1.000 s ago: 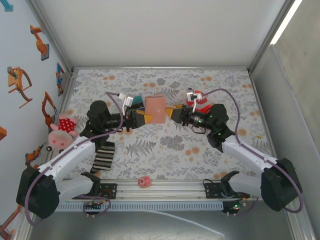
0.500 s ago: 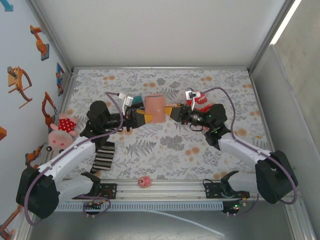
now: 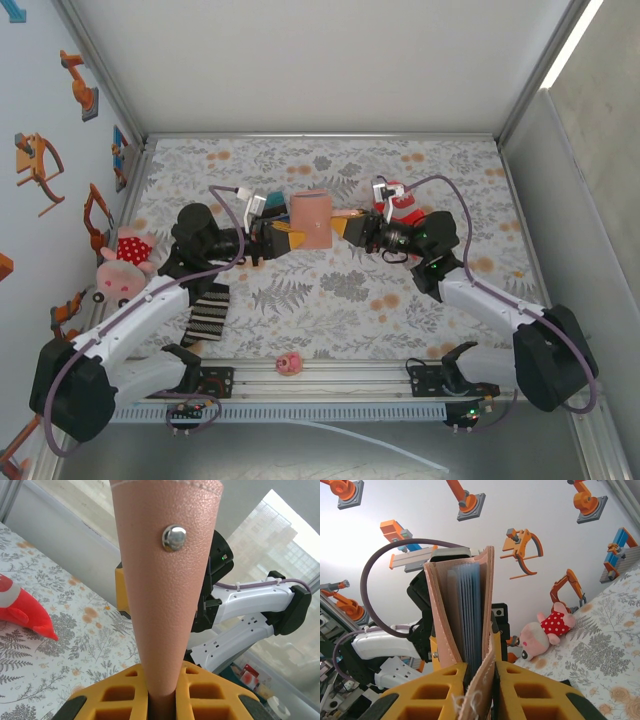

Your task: Take the credit cards out of the card holder

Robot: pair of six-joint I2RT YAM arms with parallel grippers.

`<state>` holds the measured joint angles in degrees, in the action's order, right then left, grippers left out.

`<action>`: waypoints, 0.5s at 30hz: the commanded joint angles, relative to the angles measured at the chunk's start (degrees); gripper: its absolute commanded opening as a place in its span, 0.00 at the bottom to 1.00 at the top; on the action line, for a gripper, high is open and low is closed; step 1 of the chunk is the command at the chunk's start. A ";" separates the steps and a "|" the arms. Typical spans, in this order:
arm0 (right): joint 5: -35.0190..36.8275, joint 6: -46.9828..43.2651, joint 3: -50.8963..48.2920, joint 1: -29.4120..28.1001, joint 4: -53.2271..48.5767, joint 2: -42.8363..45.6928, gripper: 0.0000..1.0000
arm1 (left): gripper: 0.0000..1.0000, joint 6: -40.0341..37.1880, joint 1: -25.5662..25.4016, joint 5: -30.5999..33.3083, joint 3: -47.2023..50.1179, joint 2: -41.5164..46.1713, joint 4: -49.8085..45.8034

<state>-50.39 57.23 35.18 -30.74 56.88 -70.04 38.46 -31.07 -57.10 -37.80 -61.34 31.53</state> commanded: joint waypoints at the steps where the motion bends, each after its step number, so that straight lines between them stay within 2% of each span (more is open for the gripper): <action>1: -1.21 -0.17 -0.59 0.16 0.28 1.04 0.19 | 0.00 -1.80 -0.88 -2.38 -2.23 0.95 0.82; 8: -0.84 -3.72 0.07 0.24 -5.71 2.83 0.20 | 0.00 -0.67 -1.37 -5.79 -3.16 -0.45 3.71; 15: 0.98 -7.30 -0.71 0.60 -11.68 6.11 0.20 | 0.00 -4.17 -1.36 -5.65 -4.17 1.23 -1.52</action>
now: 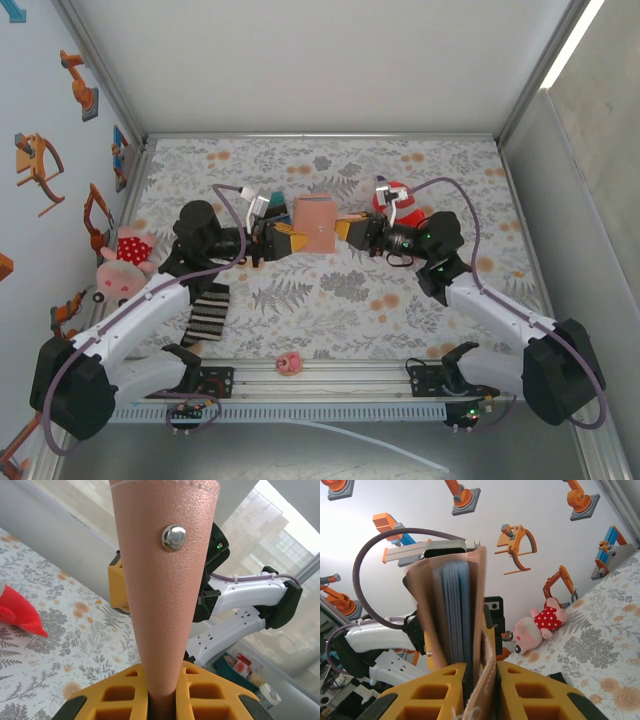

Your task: Take the credit cards out of the card holder

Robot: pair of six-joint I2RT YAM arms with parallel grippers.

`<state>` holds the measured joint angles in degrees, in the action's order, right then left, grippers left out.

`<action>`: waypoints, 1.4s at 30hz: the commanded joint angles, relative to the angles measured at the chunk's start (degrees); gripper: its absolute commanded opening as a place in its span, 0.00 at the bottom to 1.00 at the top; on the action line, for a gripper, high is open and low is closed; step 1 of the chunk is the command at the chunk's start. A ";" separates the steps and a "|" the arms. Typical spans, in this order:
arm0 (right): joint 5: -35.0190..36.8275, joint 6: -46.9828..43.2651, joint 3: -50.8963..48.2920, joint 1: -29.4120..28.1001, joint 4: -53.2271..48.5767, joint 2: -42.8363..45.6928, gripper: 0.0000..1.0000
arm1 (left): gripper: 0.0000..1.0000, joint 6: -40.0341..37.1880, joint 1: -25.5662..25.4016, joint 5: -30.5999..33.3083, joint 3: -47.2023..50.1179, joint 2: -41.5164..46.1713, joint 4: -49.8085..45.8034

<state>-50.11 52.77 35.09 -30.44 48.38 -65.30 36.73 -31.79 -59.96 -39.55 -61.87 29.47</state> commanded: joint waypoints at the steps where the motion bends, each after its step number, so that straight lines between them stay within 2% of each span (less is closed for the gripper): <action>1: 0.67 -3.01 -0.52 0.29 -3.66 1.58 0.20 | 0.00 -2.45 -0.64 -2.79 -2.46 1.68 0.27; 7: 0.67 -4.26 -0.25 0.29 -6.41 2.79 0.21 | 0.00 -1.91 -0.64 -2.29 -2.89 0.76 -0.23; 15: -0.21 -4.13 -0.14 -0.13 -6.39 4.42 0.40 | 0.00 0.71 -0.71 0.35 -3.86 -3.50 1.08; 19: -0.13 -4.19 0.05 -1.01 -6.53 4.24 0.42 | 0.00 3.21 -1.07 0.20 -4.15 -5.79 5.14; 21: 0.02 -4.33 0.06 -1.29 -6.51 3.78 0.39 | 0.00 3.44 -1.53 -0.21 -4.38 -6.42 5.85; 26: 0.20 -4.27 0.44 -1.47 -6.52 3.07 0.26 | 0.00 3.35 -1.97 -0.59 -4.66 -6.63 5.75; 28: 0.39 -4.35 0.55 -1.47 -6.65 3.02 0.22 | 0.03 3.05 -2.05 -0.59 -4.66 -6.35 5.13; 32: 1.71 -6.44 1.62 -1.62 -11.16 3.55 0.09 | 0.17 1.20 -2.03 -0.09 -4.79 -5.56 1.76; 36: 7.25 -14.17 4.86 -3.60 -25.09 5.16 0.01 | 0.32 -2.22 -1.95 1.69 -5.33 -4.99 -4.48; 42: 14.56 -19.24 8.43 -6.12 -35.27 5.37 0.00 | 0.50 -4.53 -1.95 3.40 -6.20 -5.73 -8.99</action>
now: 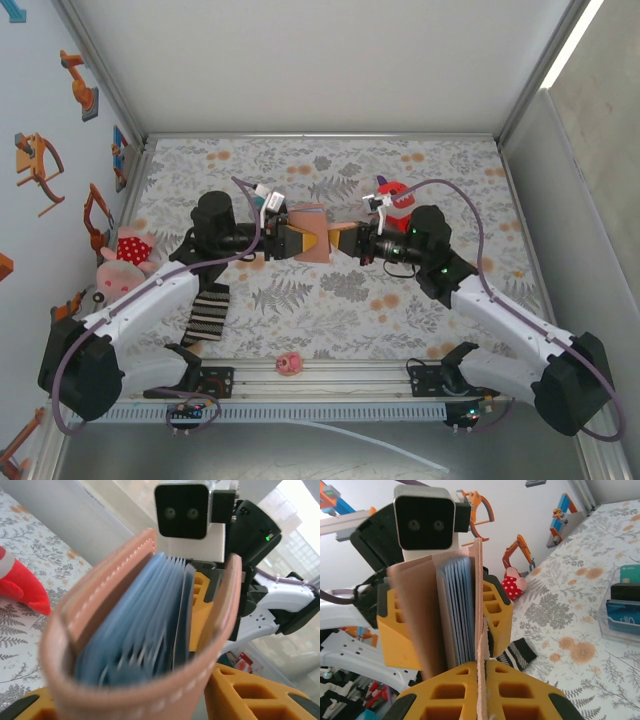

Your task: Take the credit cards out of the card holder

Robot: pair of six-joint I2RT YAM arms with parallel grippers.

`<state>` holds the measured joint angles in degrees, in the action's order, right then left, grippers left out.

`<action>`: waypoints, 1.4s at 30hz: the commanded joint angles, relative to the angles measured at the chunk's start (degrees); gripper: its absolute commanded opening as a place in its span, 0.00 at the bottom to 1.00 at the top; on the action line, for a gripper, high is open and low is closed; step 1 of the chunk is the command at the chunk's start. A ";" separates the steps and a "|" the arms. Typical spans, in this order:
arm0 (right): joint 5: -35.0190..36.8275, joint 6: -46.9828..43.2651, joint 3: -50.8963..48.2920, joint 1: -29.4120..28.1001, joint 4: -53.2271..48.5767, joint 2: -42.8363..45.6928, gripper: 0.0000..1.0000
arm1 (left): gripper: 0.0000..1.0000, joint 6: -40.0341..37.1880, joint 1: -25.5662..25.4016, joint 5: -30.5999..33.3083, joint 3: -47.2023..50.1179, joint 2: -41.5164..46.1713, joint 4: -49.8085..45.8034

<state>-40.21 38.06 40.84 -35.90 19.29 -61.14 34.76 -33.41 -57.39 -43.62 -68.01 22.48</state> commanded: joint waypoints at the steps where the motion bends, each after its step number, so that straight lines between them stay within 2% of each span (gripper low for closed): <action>1: 5.69 -4.67 2.91 -0.82 -6.81 1.15 0.00 | 0.52 -2.70 -0.31 1.16 -2.21 0.13 -2.35; 6: 11.12 -6.57 4.69 -1.91 -11.87 0.94 0.00 | 0.67 -4.15 -0.39 3.90 -3.38 -1.58 -6.73; 11: 16.13 -8.06 6.64 -3.03 -16.27 0.51 0.00 | 0.80 -4.21 -0.52 7.60 -3.13 -2.12 -6.96; 22: 19.48 -7.26 6.74 -3.21 -14.49 -0.62 0.00 | 0.88 -4.96 -1.64 11.48 -2.97 -2.37 -7.91; 27: 21.86 -6.71 6.56 -3.21 -14.30 -0.79 0.00 | 1.00 -4.78 -2.03 12.24 -2.86 -2.37 -7.99; 33: 22.28 -4.37 6.01 -3.25 -11.55 -1.48 0.00 | 0.98 -4.73 -3.03 13.92 -3.25 -3.03 -8.32; 42: 22.09 -4.35 6.62 -3.30 -12.76 -1.81 0.00 | 0.71 -4.20 -3.46 16.66 -4.59 -3.48 -9.36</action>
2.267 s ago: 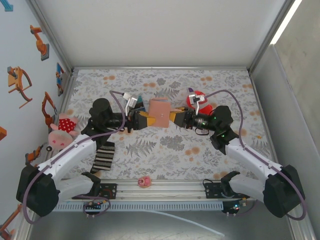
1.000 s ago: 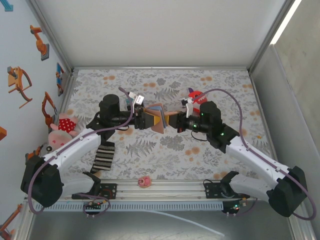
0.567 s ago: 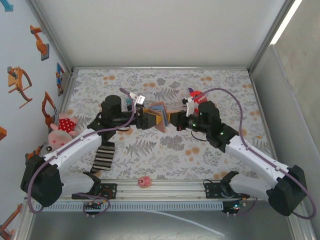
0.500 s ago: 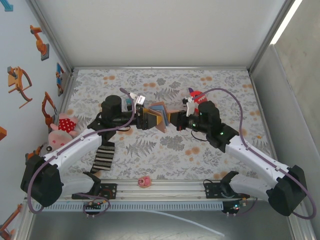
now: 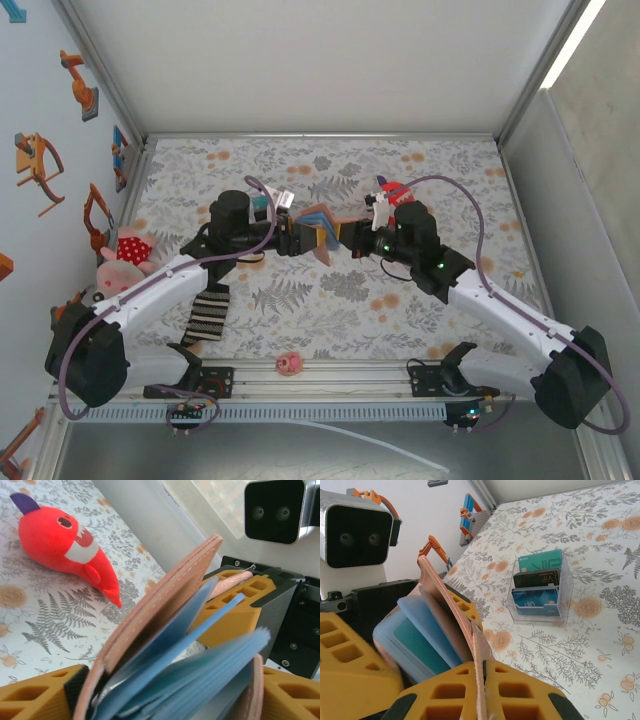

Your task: Take the credit cards out of the card holder

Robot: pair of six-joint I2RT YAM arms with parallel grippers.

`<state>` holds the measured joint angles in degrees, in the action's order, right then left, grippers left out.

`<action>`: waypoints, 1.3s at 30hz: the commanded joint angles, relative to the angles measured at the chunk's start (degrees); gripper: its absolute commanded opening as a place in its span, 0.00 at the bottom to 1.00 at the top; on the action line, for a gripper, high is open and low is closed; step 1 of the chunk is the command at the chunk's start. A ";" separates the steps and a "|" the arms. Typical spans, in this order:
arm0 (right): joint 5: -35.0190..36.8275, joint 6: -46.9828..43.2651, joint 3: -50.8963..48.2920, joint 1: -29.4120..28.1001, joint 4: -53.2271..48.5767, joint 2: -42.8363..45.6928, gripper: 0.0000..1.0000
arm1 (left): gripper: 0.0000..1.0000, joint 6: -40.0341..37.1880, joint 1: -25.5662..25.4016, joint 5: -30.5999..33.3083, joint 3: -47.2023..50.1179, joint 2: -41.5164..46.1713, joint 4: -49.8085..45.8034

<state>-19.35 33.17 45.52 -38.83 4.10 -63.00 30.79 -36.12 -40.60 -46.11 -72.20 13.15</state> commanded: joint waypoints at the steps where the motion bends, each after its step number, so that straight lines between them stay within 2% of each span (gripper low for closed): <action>1: 1.40 0.50 1.90 -0.37 2.17 0.23 0.00 | 0.66 -0.36 -0.74 0.24 -2.23 0.82 -0.21; 4: 1.34 0.22 1.67 -0.36 1.92 0.61 0.00 | 0.52 -0.80 -0.71 0.74 -2.83 1.29 -1.42; 9: -0.89 -2.42 1.94 -0.29 0.34 1.67 0.00 | 0.42 -1.28 -0.55 0.49 -3.21 2.15 -2.35; 13: -4.28 -6.30 1.75 -0.28 -1.05 3.51 0.20 | 0.40 -1.62 -0.46 -0.87 -3.20 3.20 -2.33; 17: -6.07 -7.95 1.32 -0.20 -1.33 4.73 0.28 | 0.37 -1.76 -0.44 -4.94 -3.46 3.99 -1.87; 18: -6.41 -8.12 1.17 -0.19 -1.08 4.82 0.29 | 0.34 -1.61 -0.40 -6.25 -3.57 4.00 -1.47; 22: -6.63 -8.38 0.55 -0.11 -0.63 5.47 0.30 | 0.30 -0.69 -0.39 -8.93 -3.21 4.68 0.65; 25: -6.58 -8.32 -0.50 0.48 0.14 6.69 0.24 | 0.26 -0.59 -0.42 -10.57 -2.87 5.48 1.33; 30: -7.74 -7.37 -1.74 1.63 1.21 8.15 0.23 | 0.21 -0.97 -0.42 -13.04 -2.24 7.01 2.12; 39: -12.52 -6.08 -2.77 2.08 4.05 7.06 0.30 | 0.16 -2.46 -0.40 -14.24 -2.06 9.01 1.12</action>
<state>-29.08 26.63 43.94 -36.91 5.96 -55.86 29.91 -36.34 -52.49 -47.24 -64.97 11.99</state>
